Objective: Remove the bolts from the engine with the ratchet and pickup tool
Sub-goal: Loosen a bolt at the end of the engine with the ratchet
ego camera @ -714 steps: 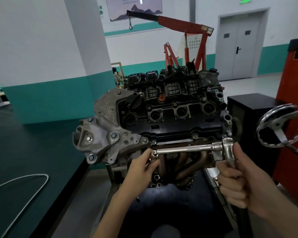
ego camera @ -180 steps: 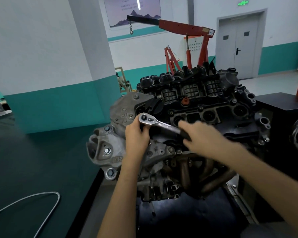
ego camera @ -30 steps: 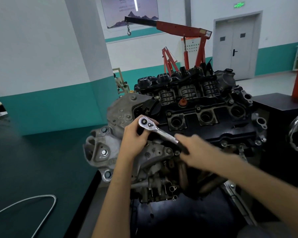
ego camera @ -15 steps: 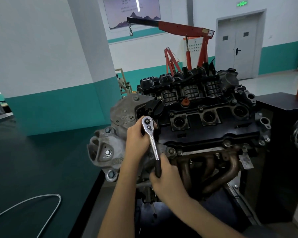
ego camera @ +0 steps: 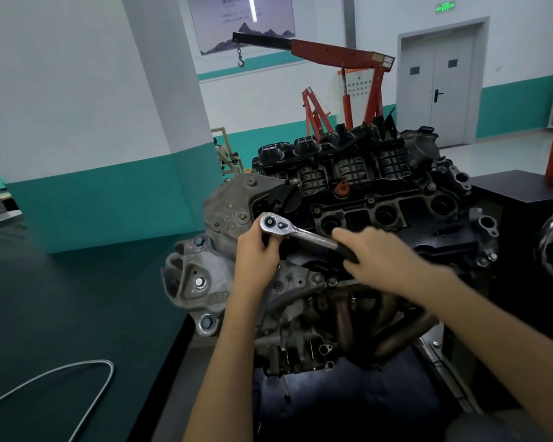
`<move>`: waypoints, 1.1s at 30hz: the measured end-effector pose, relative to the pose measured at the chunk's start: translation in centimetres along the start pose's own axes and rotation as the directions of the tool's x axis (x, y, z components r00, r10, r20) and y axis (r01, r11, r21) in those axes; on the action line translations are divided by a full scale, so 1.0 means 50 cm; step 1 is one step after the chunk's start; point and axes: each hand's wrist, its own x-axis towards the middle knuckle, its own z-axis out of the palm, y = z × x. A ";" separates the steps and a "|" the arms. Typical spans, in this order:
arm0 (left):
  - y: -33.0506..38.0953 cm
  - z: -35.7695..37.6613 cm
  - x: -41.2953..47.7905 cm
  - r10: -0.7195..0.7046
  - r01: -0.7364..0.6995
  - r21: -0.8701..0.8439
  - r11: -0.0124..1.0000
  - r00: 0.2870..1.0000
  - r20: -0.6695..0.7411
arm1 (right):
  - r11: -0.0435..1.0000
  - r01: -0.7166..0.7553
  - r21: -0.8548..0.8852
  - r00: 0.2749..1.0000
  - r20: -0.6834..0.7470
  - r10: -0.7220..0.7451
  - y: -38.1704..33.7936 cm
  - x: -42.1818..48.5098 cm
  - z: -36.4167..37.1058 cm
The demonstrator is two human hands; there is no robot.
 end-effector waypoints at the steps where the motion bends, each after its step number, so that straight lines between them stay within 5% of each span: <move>1: -0.001 0.001 0.000 -0.001 0.001 0.018 1.000 1.000 0.000 | 0.990 -0.057 0.132 0.998 0.009 0.056 -0.027 -0.026 0.026; 4: -0.003 0.001 -0.001 0.027 -0.028 0.032 0.999 0.999 0.038 | 0.775 -0.210 0.596 0.977 0.115 0.177 -0.141 -0.083 0.105; 8: -0.004 -0.005 -0.001 0.033 -0.031 -0.057 0.998 0.999 0.038 | 0.659 -0.246 0.710 0.960 0.085 0.267 -0.230 -0.076 0.161; 12: 0.000 -0.017 0.004 0.101 -0.090 -0.095 0.991 0.988 0.119 | 0.789 -0.180 0.587 0.983 0.122 0.133 -0.122 -0.069 0.115; 15: 0.005 -0.020 0.005 0.087 -0.069 -0.100 0.993 0.976 0.199 | 0.970 -0.020 0.241 0.993 0.119 -0.010 0.002 -0.019 0.034; 18: 0.005 -0.015 0.002 0.062 -0.053 -0.054 0.997 0.983 0.171 | 0.987 0.146 -0.074 0.983 0.127 -0.136 0.071 0.049 -0.039; 20: 0.003 -0.010 -0.001 0.051 -0.050 -0.008 0.999 0.993 0.108 | 0.978 0.171 -0.120 0.984 0.078 -0.162 0.069 0.060 -0.044; 22: -0.001 -0.007 -0.003 0.021 -0.022 0.016 1.000 0.999 0.047 | 0.993 0.104 -0.054 0.995 0.016 -0.104 0.040 0.030 -0.011; 24: -0.002 -0.003 -0.004 0.032 -0.033 0.050 0.998 0.999 0.015 | 0.981 -0.014 0.195 1.000 0.027 0.008 -0.008 -0.022 0.037; 27: -0.001 0.001 -0.005 0.046 -0.045 0.063 0.997 0.999 -0.007 | 0.775 -0.145 0.615 0.989 0.083 0.119 -0.113 -0.074 0.111; 33: -0.002 -0.008 -0.004 0.054 -0.051 -0.068 0.996 0.997 0.051 | 0.678 -0.157 0.718 0.985 0.069 0.156 -0.173 -0.072 0.145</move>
